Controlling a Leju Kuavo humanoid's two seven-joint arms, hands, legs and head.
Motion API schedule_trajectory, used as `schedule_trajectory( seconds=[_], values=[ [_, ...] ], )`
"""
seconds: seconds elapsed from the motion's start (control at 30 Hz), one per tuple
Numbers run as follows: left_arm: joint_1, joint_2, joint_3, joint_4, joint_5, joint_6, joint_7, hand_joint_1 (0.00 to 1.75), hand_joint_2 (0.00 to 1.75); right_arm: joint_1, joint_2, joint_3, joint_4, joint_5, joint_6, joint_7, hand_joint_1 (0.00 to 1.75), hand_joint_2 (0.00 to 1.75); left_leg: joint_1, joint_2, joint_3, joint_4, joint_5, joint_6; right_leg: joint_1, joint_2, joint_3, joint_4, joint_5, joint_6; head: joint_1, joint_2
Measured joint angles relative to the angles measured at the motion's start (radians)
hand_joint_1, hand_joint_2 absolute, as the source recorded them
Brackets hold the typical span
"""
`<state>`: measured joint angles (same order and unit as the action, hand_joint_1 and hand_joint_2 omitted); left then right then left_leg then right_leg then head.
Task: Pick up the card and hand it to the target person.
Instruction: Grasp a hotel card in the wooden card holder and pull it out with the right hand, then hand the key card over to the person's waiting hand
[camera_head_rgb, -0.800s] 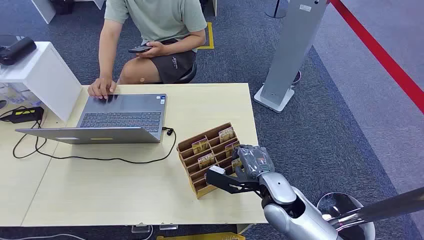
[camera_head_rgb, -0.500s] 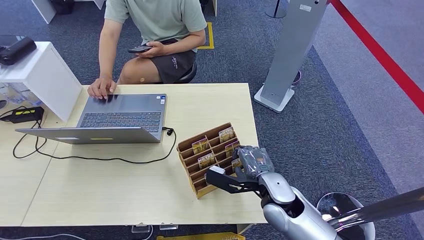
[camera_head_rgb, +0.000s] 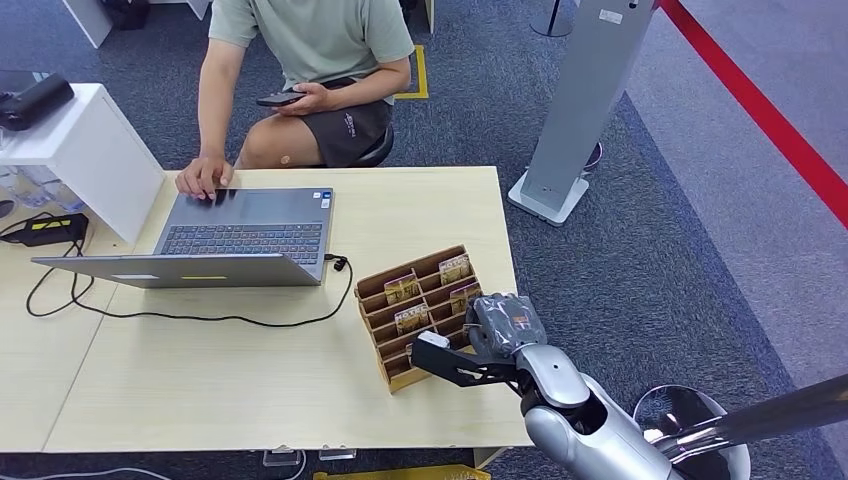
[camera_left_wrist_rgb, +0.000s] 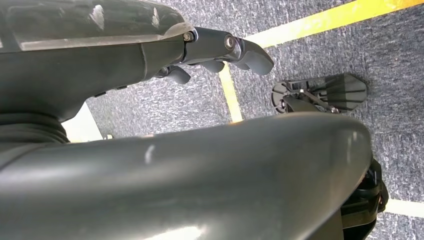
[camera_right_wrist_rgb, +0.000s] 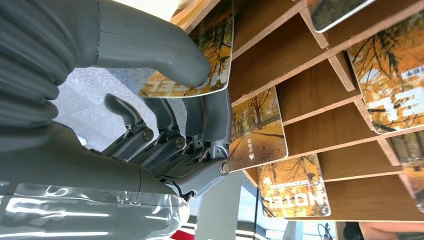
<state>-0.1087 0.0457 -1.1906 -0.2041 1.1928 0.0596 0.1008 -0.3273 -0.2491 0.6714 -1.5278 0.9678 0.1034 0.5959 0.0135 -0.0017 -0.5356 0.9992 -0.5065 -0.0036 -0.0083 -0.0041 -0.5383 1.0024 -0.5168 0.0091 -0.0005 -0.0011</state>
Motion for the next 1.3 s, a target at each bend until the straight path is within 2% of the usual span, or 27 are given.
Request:
schedule_trajectory(
  seconds=[0.47,0.6,0.7,0.93,1.07,1.3],
  values=[
    [0.000,0.000,0.000,0.000,-0.006,-0.003,-0.012,0.00,0.00,-0.020,0.005,0.002,-0.002,0.003,-0.004,-0.029,1.75,1.75,0.000,0.000,0.000,0.000,0.000,0.000,0.000,0.000,0.000,0.000,0.000,0.000,0.000,0.000],
    [0.000,0.000,0.000,0.000,-0.014,-0.005,-0.012,0.00,0.00,-0.086,0.020,0.013,-0.012,-0.027,-0.015,-0.056,1.75,1.75,0.000,0.000,-0.001,0.000,0.001,-0.001,0.000,0.000,0.000,0.001,0.001,-0.001,0.000,0.000],
    [-0.001,0.000,-0.001,0.000,-0.026,-0.007,-0.015,0.00,0.00,-0.179,0.042,0.029,-0.017,-0.083,-0.025,-0.076,1.75,1.75,0.000,0.000,-0.001,0.000,0.002,-0.001,0.000,0.000,-0.001,0.001,0.002,-0.001,0.000,0.000],
    [-0.003,-0.001,-0.004,0.000,-0.060,-0.007,-0.010,0.00,0.00,-0.421,0.127,0.075,0.057,-0.215,-0.051,-0.154,1.75,1.75,0.000,0.000,-0.002,0.000,0.003,-0.002,0.000,0.000,-0.001,0.003,0.002,-0.002,-0.001,0.000],
    [-0.006,-0.004,-0.011,0.000,-0.073,-0.008,0.006,0.00,0.00,-0.556,0.208,0.101,0.225,-0.245,-0.110,-0.212,1.75,1.75,0.000,0.000,-0.002,0.000,0.003,-0.002,0.000,-0.001,-0.002,0.003,0.002,-0.002,-0.001,0.000],
    [-0.010,-0.009,-0.020,0.000,-0.060,-0.007,0.014,0.00,0.00,-0.664,0.351,0.138,0.548,-0.264,-0.189,-0.316,1.75,1.75,0.000,-0.001,-0.003,0.000,0.003,-0.002,0.000,-0.002,-0.003,0.003,0.002,-0.002,0.000,0.000]
  ],
)
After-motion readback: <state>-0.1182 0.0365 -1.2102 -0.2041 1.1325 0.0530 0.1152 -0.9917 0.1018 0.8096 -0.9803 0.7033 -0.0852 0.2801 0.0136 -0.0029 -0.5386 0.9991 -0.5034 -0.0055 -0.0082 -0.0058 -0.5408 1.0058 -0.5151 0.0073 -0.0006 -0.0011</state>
